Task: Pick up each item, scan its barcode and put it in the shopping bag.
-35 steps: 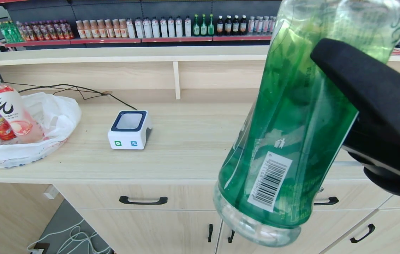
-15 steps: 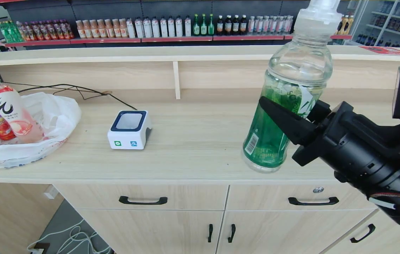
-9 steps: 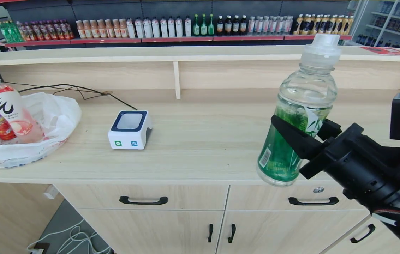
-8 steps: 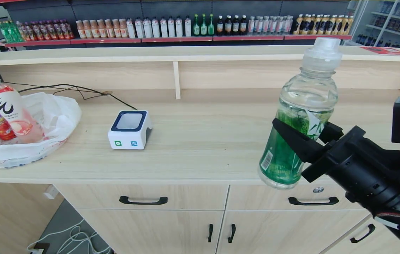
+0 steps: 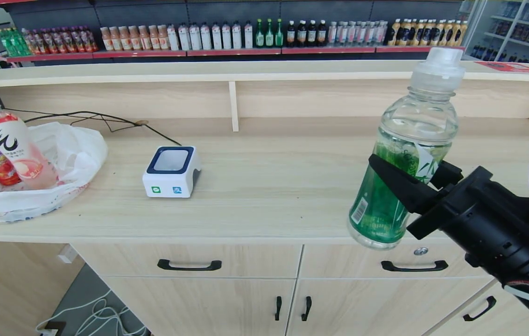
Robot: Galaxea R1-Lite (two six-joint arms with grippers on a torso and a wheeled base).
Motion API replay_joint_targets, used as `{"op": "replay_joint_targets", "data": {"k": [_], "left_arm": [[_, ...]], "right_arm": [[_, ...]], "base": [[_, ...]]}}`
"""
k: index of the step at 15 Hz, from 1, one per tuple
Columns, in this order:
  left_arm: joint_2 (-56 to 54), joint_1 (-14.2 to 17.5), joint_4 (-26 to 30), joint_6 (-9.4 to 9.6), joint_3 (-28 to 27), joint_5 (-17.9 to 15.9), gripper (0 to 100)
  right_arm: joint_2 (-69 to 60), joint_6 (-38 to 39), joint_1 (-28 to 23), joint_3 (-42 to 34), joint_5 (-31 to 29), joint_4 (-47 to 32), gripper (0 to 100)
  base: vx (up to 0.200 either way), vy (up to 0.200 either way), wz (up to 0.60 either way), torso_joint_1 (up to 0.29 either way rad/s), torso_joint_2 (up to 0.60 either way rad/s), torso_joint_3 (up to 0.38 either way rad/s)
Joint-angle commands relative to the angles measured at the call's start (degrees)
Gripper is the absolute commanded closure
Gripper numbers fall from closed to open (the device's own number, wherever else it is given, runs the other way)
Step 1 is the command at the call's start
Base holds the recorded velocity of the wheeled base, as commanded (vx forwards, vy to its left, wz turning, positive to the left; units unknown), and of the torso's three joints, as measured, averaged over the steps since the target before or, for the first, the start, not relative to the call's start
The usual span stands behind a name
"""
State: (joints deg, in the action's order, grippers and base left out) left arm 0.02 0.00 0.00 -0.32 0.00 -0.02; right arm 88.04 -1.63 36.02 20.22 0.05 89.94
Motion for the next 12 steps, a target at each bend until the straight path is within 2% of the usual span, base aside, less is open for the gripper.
{"op": "replay_joint_targets", "data": {"k": [1, 12], "left_arm": [[-0.02, 0.0, 0.0, -0.03, 0.0, 0.02, 0], [-0.02, 0.0, 0.0, -0.03, 0.0, 0.02, 0]], "right_arm": [[-0.24, 0.05, 0.01, -0.27, -0.05, 0.06, 100], [4.95, 0.4, -0.78, 1.75, 0.04, 0.06, 100]], "base": [[0.0, 0.0, 0.0, 0.0, 0.0, 0.0], [0.0, 0.2, 0.0, 0.004, 0.0, 0.003]]}}
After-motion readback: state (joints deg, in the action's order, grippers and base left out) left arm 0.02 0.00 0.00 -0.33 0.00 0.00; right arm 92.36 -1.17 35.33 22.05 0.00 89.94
